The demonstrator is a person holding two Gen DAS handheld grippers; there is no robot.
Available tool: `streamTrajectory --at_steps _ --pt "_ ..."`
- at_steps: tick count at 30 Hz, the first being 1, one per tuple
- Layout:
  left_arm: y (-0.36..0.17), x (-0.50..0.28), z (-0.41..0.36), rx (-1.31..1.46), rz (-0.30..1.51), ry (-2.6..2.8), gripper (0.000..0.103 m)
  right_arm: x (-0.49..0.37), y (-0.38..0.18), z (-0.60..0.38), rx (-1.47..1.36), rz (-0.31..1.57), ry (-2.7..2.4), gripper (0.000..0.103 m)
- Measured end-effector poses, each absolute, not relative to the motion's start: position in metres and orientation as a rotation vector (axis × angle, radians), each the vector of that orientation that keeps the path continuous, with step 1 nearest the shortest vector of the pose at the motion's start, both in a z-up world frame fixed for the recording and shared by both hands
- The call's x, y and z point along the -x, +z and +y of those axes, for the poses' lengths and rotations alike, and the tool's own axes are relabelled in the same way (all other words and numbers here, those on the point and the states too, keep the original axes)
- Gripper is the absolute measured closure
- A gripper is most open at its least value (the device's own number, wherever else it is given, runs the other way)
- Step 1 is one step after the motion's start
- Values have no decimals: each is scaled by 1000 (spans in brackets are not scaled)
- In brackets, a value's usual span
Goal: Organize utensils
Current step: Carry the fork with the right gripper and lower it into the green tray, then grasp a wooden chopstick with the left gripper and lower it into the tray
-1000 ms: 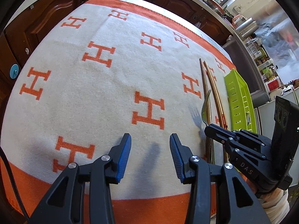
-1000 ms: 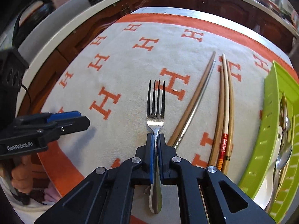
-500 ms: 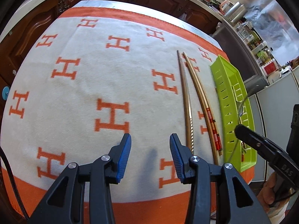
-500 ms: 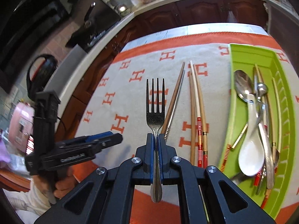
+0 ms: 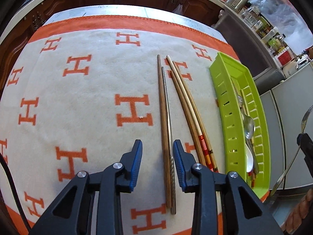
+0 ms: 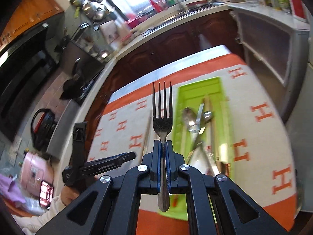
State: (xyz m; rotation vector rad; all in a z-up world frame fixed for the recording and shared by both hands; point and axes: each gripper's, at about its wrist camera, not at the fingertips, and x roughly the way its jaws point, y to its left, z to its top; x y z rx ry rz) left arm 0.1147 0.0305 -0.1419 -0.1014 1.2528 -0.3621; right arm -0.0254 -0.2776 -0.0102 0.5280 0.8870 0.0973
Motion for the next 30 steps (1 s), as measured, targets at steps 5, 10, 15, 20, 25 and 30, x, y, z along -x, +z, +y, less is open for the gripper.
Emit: streamTrajectory --at_steps 5,10,15,20,25,30 --pt "-150 -119 16 22 1271 -322 73 16 -25 -305 -495 942 -3 99" --pt "-155 -121 14 13 1285 -317 79 3 -40 -309 -452 984 -21 99" --pt "-157 -124 18 52 1291 -322 84 -29 -65 -287 -392 1018 -38 99" --pt "-158 -127 6 -24 1274 -300 83 -50 -84 -278 -330 1062 -51 98" --pt "-159 -132 -9 -105 1229 -250 83 -57 -90 -277 -326 1065 -61 94" --pt "-159 -139 -18 -138 1185 -211 83 -56 -88 -282 -372 1044 -65 77"
